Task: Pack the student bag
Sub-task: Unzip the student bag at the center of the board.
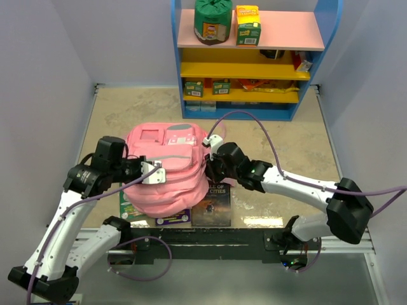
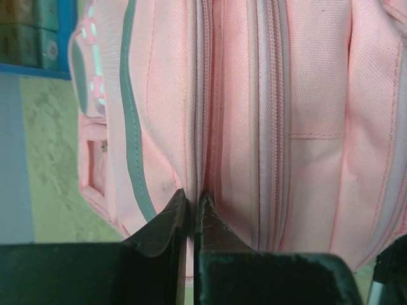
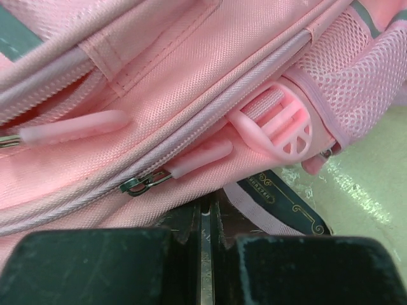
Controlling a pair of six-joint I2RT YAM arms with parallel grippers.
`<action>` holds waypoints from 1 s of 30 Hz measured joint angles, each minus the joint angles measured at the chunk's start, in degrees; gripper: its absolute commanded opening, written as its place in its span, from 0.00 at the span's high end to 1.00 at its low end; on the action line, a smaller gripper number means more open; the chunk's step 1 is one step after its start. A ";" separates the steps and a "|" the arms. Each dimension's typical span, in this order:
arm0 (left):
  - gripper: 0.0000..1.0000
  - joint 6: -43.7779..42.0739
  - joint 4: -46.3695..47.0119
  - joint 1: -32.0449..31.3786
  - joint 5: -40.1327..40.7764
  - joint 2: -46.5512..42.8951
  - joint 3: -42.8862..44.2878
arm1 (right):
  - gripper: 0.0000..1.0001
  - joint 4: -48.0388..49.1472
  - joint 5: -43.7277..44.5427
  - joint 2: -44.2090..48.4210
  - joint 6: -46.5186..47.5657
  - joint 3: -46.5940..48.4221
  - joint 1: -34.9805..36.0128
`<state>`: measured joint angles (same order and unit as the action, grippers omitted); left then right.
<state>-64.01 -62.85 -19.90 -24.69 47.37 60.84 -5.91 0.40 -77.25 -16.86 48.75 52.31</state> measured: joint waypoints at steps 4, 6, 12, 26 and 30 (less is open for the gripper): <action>1.00 3.39 3.08 -0.09 1.11 -2.67 -7.74 | 1.00 1.62 -0.07 0.24 3.15 -1.29 -0.24; 1.00 5.62 6.01 -0.17 2.16 -2.86 -10.97 | 1.00 2.93 -0.22 2.03 4.17 -3.61 -0.35; 1.00 15.65 16.68 -0.48 7.06 1.95 -14.25 | 1.00 2.73 -1.57 9.25 4.50 -8.57 -0.42; 1.00 39.50 25.44 -1.53 9.22 4.35 -10.40 | 1.00 -2.01 4.22 5.62 -0.11 -8.48 7.52; 1.00 44.61 25.42 -2.32 9.18 3.39 -9.62 | 1.00 -6.95 11.69 4.63 -2.56 -5.55 7.93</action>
<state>-19.40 -37.43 -22.22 -15.51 50.76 51.22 -12.86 12.10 -72.62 -19.42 43.20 60.25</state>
